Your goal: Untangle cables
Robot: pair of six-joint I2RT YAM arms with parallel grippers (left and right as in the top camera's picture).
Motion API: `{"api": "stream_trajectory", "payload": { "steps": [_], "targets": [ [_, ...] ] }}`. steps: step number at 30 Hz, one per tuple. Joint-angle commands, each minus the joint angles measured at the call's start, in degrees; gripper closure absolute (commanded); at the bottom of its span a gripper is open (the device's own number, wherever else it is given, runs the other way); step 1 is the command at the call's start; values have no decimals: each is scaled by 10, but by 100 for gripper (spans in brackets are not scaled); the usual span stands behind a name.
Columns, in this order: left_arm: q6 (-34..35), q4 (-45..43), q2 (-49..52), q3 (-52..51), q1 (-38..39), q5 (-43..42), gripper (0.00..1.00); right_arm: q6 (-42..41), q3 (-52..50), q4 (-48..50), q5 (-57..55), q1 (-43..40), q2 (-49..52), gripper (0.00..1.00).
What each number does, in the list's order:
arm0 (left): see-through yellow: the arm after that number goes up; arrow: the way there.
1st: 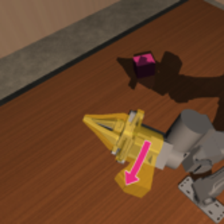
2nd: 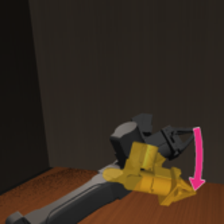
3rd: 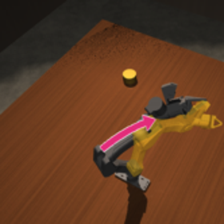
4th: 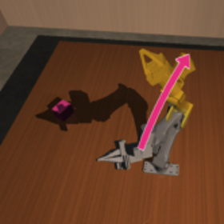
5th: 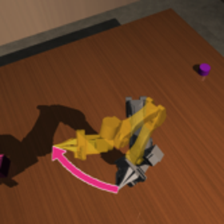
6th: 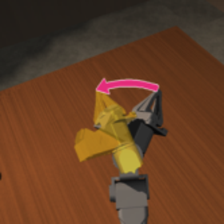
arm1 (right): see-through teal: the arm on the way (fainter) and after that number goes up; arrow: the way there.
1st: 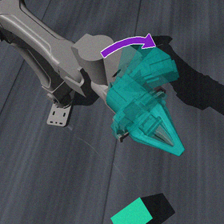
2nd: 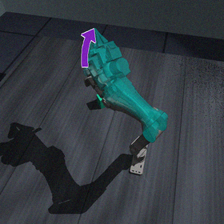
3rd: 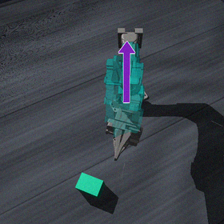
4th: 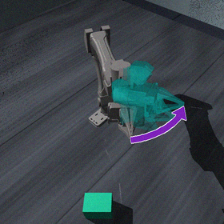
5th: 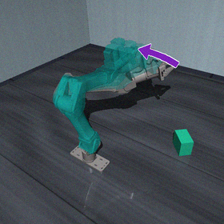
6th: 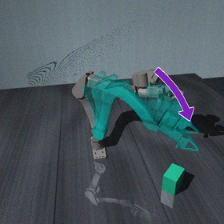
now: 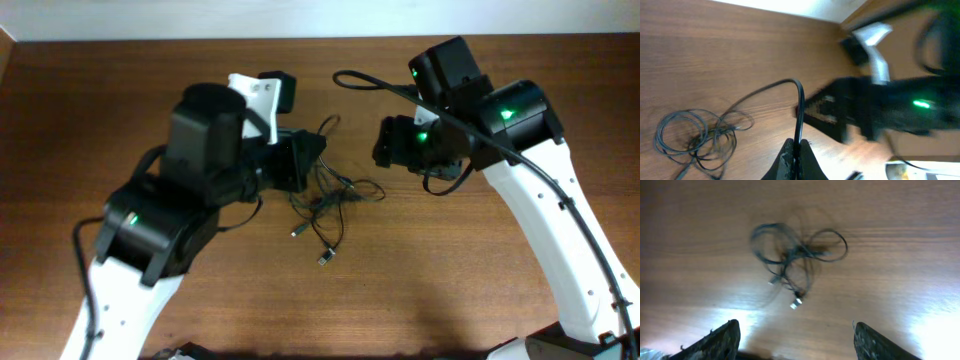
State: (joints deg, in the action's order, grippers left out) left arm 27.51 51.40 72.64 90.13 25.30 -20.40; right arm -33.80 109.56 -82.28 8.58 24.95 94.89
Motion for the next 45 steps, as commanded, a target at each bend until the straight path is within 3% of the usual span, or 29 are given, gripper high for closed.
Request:
{"api": "stream_trajectory", "payload": {
  "steps": [1, 9, 11, 12, 14, 25, 28, 31, 32, 35, 37, 42, 45],
  "targets": [
    [51, -33, -56, 6, 1, -62, 100, 5, -3, 32, 70, 2, 14, 27],
    [77, -128, -91, 6, 1, -183, 100, 20, -3, 58, 106, 2, 18, 27],
    [77, -195, -101, 6, 1, -283, 100, 36, -4, 54, 95, 2, 23, 27],
    [86, -269, -109, 6, 1, -340, 100, 35, -6, 47, 92, 2, 28, 26],
    [119, -313, -122, 6, 1, -336, 100, 35, -18, 45, 92, 2, 31, 23],
    [151, -395, -164, 10, 0, -306, 100, 36, -82, 49, 103, 2, 49, 14],
    [151, -349, -164, 10, 0, -213, 100, 71, -89, 49, 138, 2, 49, 9],
    [127, -210, -164, 9, 0, 7, 100, 83, -89, 47, 150, 2, 49, 3],
    [117, -150, -163, 9, 0, 118, 100, 83, -89, 47, 150, 2, 49, 0],
    [117, -42, -156, 9, 0, 274, 100, 83, -89, 48, 146, -4, 49, 2],
    [117, -6, -149, 9, 0, 314, 100, 83, -88, 49, 151, -20, 48, 1],
    [117, 108, -99, 9, 0, 459, 100, 192, -86, 47, 219, -97, -5, 2],
    [117, 118, -61, 9, -15, 421, 100, 246, -86, 40, 231, -99, -35, 2]
  ]
}}
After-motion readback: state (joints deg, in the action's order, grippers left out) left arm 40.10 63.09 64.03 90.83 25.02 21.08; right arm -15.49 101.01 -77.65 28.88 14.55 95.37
